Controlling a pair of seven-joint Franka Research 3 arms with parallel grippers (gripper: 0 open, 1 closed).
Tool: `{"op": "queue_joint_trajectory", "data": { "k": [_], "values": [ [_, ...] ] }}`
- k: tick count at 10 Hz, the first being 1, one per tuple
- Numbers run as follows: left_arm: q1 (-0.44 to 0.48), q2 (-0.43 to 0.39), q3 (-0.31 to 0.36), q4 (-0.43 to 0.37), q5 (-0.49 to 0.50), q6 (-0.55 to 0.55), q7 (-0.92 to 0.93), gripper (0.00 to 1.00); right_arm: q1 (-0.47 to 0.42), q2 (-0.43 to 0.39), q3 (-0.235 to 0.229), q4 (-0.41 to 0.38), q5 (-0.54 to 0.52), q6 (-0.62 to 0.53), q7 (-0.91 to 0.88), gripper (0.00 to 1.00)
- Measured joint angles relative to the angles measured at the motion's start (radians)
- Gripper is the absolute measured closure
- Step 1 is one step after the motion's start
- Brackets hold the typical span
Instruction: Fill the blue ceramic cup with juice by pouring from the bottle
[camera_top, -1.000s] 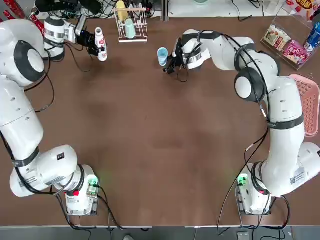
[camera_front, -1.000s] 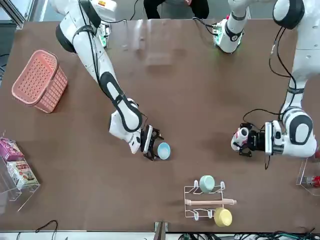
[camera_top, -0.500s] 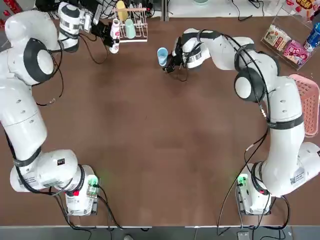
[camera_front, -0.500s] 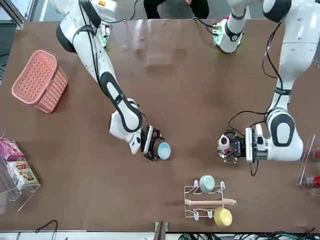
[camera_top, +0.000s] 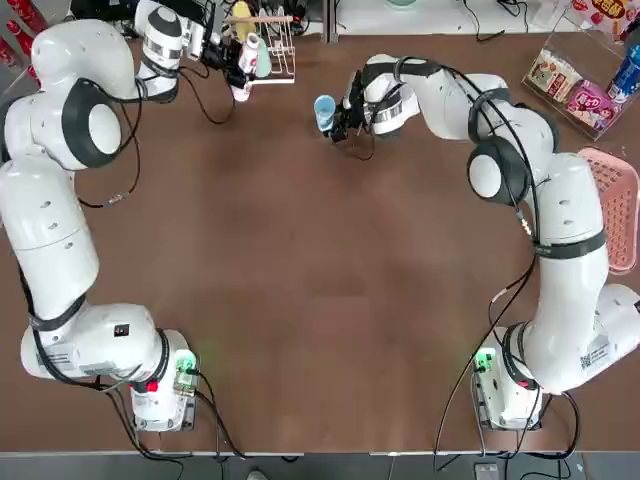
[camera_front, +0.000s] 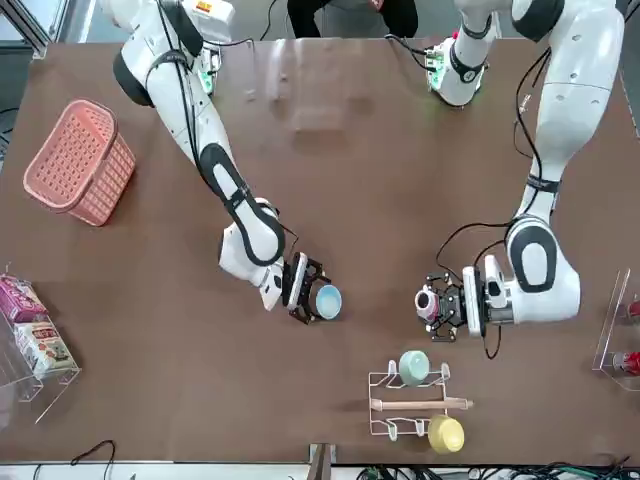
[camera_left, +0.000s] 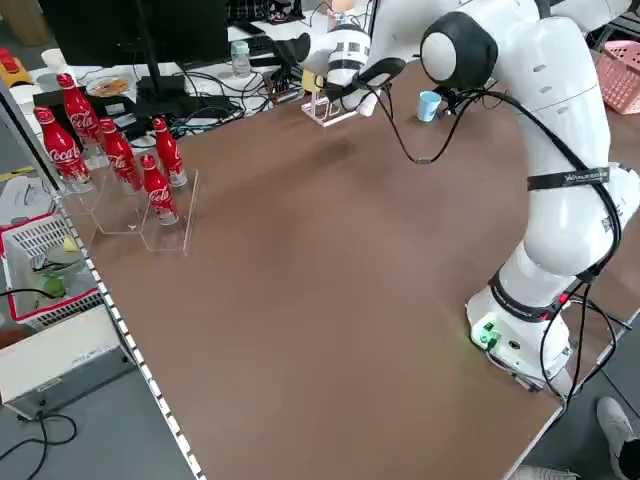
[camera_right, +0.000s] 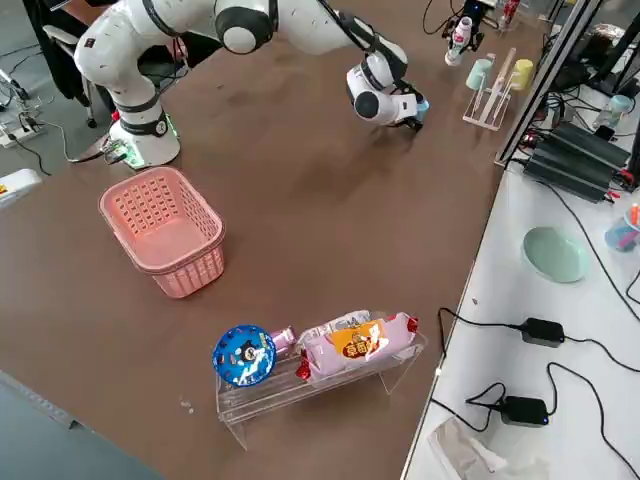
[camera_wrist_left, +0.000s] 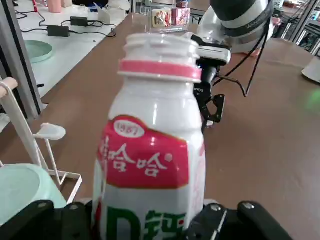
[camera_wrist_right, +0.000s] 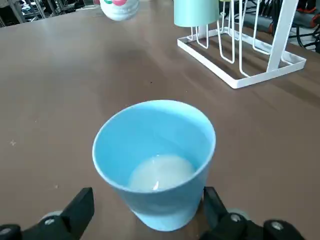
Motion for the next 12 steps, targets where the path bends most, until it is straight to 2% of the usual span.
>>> {"op": "queue_joint_trajectory", "data": {
  "k": [3,5,8,12],
  "values": [
    [-0.112,0.000,0.008,0.001,-0.020,0.120,-0.073,0.58,0.001,0.012,0.000,0.009,0.002,0.001,-0.001,0.07],
    [-0.198,-0.004,0.042,0.001,-0.021,0.201,-0.091,0.58,0.001,0.013,0.000,0.010,0.003,0.003,-0.001,0.19],
    [-0.307,-0.004,0.121,-0.003,-0.022,0.300,-0.125,0.58,0.001,0.014,0.000,0.011,0.004,0.007,-0.001,0.20],
    [-0.449,-0.002,0.244,-0.008,-0.023,0.364,-0.157,0.58,0.001,0.015,0.000,0.012,0.006,0.013,-0.001,0.23]
  ]
}}
